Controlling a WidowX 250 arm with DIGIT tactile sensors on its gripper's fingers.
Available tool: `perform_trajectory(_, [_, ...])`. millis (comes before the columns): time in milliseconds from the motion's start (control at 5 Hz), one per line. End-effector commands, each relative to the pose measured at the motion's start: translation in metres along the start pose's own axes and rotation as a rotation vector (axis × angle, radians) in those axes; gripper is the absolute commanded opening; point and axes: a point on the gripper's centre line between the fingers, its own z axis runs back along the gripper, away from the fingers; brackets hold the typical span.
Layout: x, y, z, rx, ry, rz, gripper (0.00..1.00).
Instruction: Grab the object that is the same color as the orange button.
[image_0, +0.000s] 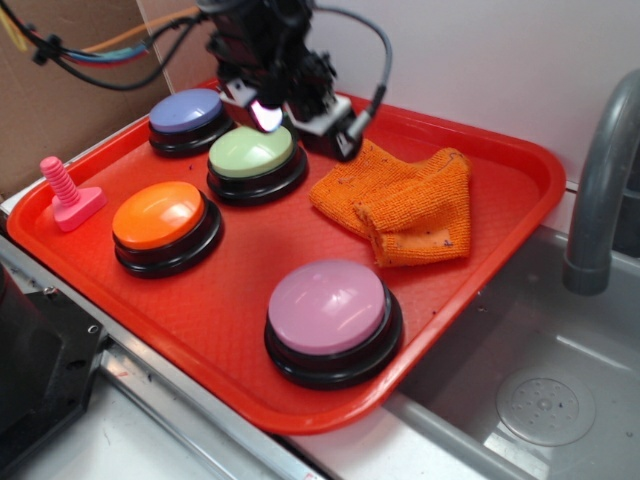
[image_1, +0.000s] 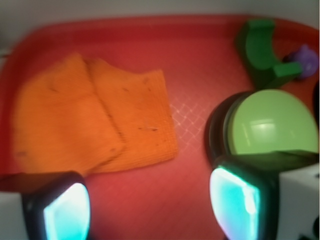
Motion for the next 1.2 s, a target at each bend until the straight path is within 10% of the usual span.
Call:
perform_trajectory(0, [0.028,-0.013,-0.037,-0.130,-0.057,-0.042,1.00])
perform_trajectory(400, [0.033,-0.014,-0.060,-0.135,-0.037,-0.092,1.00])
perform_trajectory(800, [0.031,-0.014,-0.058,-0.102,-0.041,-0.072,0.00])
perform_trajectory(1000, [0.030,-0.013,-0.057,-0.084,-0.036,-0.075,0.00])
